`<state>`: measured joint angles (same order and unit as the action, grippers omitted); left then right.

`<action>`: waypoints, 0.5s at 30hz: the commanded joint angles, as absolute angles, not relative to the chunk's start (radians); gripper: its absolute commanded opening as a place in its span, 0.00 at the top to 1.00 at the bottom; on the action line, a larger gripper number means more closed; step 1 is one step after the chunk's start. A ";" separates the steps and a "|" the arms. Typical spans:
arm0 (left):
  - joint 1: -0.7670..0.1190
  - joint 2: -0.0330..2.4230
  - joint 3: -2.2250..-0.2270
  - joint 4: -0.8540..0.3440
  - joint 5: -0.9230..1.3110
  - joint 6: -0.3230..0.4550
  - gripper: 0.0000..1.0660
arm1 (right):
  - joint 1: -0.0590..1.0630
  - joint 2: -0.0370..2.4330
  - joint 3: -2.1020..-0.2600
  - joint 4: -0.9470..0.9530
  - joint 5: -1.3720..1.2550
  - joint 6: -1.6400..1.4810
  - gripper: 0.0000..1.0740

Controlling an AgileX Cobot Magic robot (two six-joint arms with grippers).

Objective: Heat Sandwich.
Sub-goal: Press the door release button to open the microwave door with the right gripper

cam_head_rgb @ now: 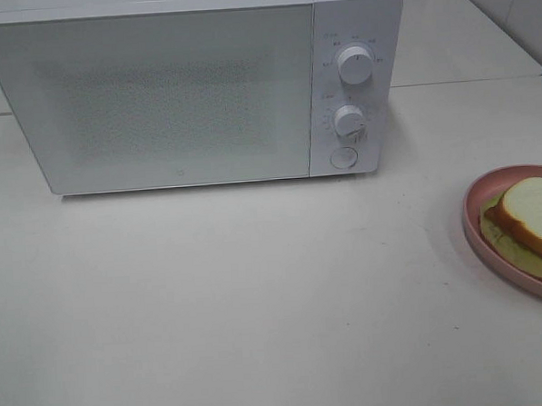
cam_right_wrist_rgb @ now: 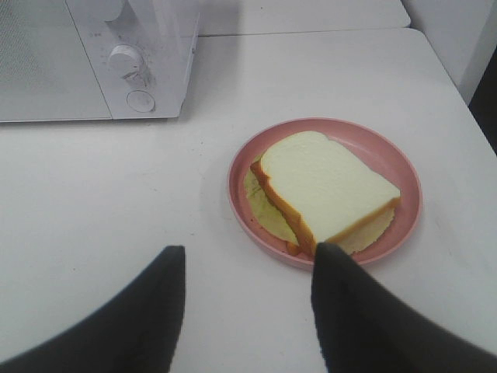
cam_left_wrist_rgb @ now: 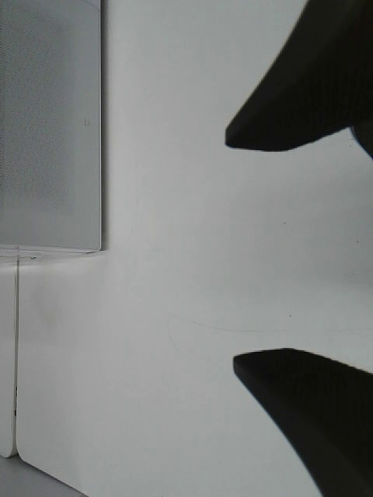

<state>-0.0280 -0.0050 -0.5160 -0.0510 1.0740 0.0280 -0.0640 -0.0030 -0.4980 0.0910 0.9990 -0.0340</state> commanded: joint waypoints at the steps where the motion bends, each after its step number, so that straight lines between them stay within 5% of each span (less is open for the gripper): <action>1: -0.024 -0.028 -0.514 -0.052 1.070 0.026 0.36 | -0.066 -0.032 -0.494 0.098 0.996 -0.036 0.53; 15: -0.024 -0.028 -0.514 -0.052 1.070 0.026 0.36 | -0.066 -0.032 -0.494 0.098 0.996 -0.036 0.53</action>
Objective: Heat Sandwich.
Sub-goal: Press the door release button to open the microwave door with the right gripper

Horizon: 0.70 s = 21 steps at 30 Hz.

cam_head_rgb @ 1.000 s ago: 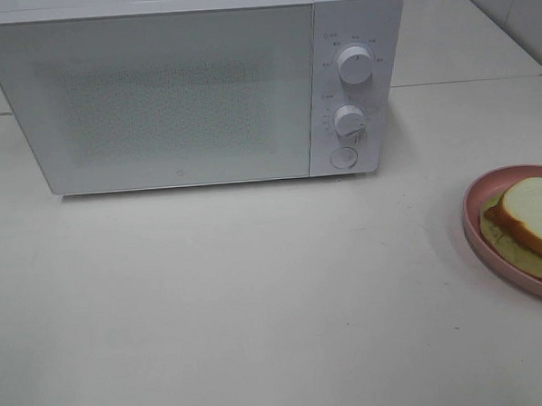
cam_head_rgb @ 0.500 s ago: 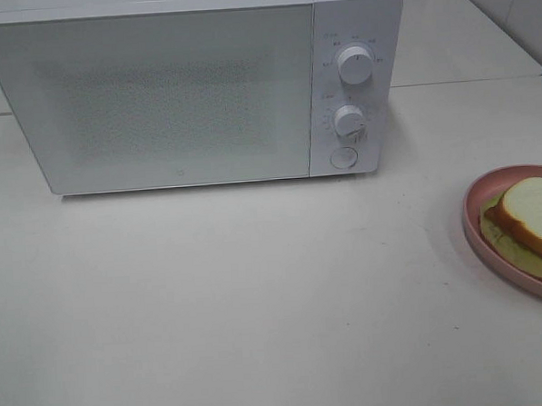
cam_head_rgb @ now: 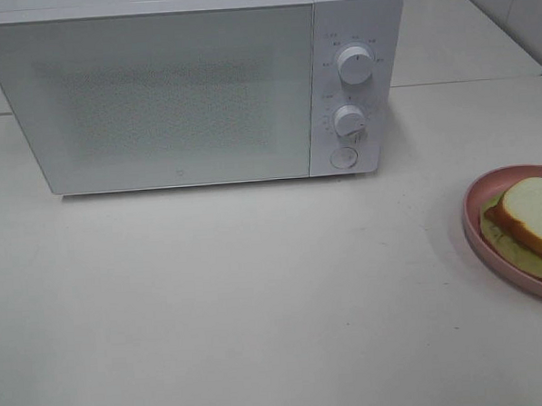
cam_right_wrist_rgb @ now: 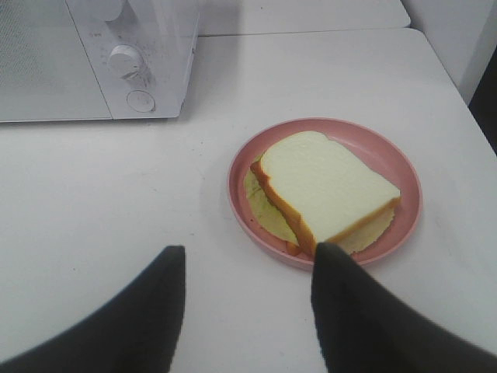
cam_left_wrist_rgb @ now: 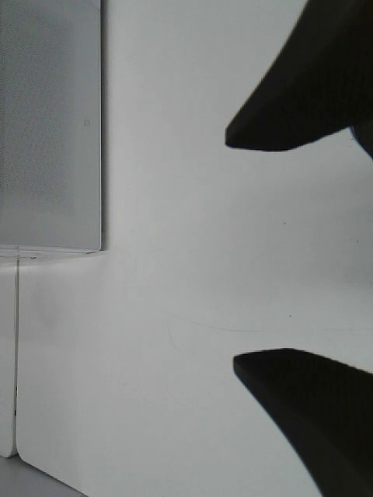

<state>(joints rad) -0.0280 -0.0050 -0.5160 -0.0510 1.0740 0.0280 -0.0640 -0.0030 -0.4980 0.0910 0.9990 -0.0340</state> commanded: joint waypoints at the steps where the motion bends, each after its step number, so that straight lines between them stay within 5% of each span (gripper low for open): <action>1: -0.024 -0.028 -0.514 -0.052 1.070 0.026 0.36 | -0.066 -0.032 -0.494 0.098 0.996 -0.036 0.53; 21: -0.024 -0.028 -0.514 -0.052 1.070 0.026 0.36 | -0.066 -0.032 -0.494 0.098 0.996 -0.034 0.53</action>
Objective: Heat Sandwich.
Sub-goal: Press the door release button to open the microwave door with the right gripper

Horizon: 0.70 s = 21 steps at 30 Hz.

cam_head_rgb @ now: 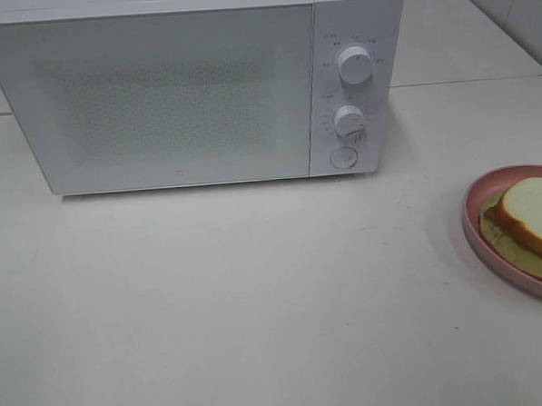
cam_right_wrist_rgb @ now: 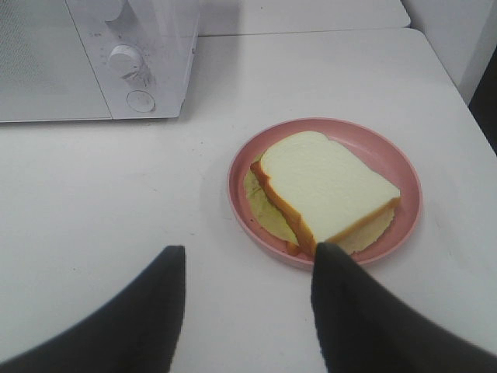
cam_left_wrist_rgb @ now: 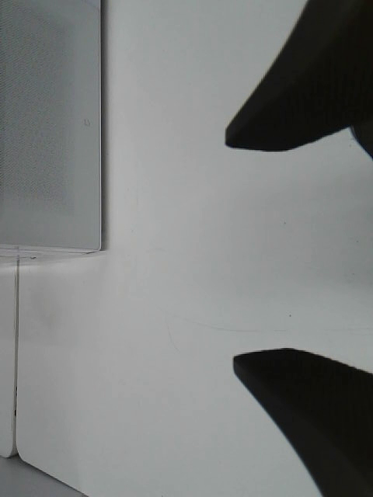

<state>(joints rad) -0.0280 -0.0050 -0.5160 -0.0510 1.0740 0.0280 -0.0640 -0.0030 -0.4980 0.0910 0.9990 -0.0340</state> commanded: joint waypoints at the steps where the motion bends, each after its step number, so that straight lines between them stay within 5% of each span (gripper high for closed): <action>1: -0.024 -0.028 -0.514 -0.052 1.070 0.026 0.36 | -0.066 -0.032 -0.494 0.098 0.996 -0.034 0.53; 21: -0.024 -0.028 -0.514 -0.052 1.070 0.026 0.36 | -0.066 0.051 -0.521 0.098 0.847 -0.033 0.58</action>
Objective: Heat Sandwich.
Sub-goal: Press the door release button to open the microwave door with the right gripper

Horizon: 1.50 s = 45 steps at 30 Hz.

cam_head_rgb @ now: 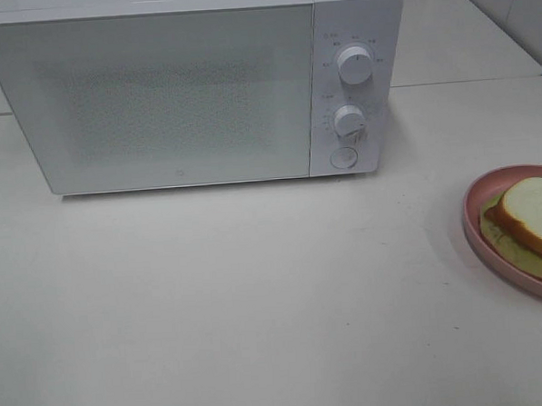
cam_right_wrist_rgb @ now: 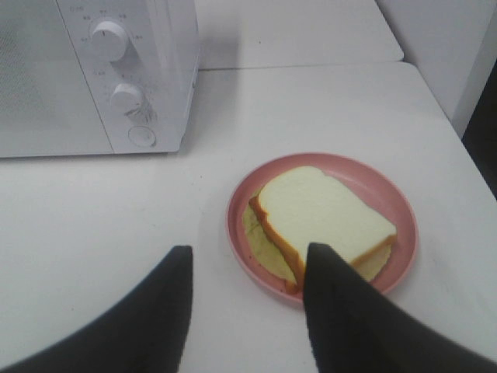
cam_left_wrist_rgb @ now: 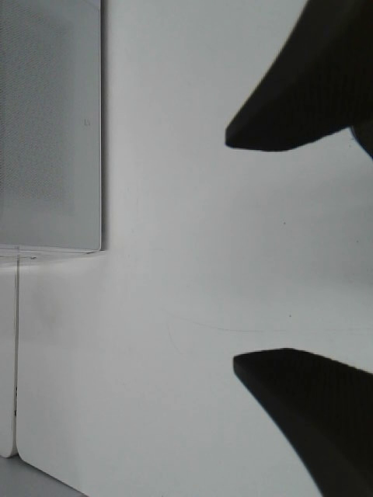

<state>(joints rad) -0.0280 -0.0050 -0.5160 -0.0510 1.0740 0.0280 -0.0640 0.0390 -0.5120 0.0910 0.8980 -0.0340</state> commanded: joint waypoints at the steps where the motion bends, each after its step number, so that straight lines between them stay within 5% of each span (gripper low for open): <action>1: -0.024 -0.028 -0.514 -0.052 1.070 0.026 0.36 | -0.066 0.062 -0.521 0.098 0.804 -0.034 0.58; 11: -0.024 -0.028 -0.514 -0.052 1.070 0.026 0.36 | -0.066 0.080 -0.472 0.098 0.547 -0.034 0.63; 24: -0.024 -0.028 -0.514 -0.052 1.070 0.026 0.36 | -0.066 0.226 -0.409 0.125 0.218 -0.033 0.99; 45: -0.024 -0.028 -0.514 -0.052 1.070 0.026 0.36 | 0.074 0.679 -0.409 0.125 -0.155 0.170 1.00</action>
<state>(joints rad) -0.0280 -0.0050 -0.5160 -0.0510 1.0740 0.0280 0.0740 0.6530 -0.4100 0.1260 -0.1060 0.1190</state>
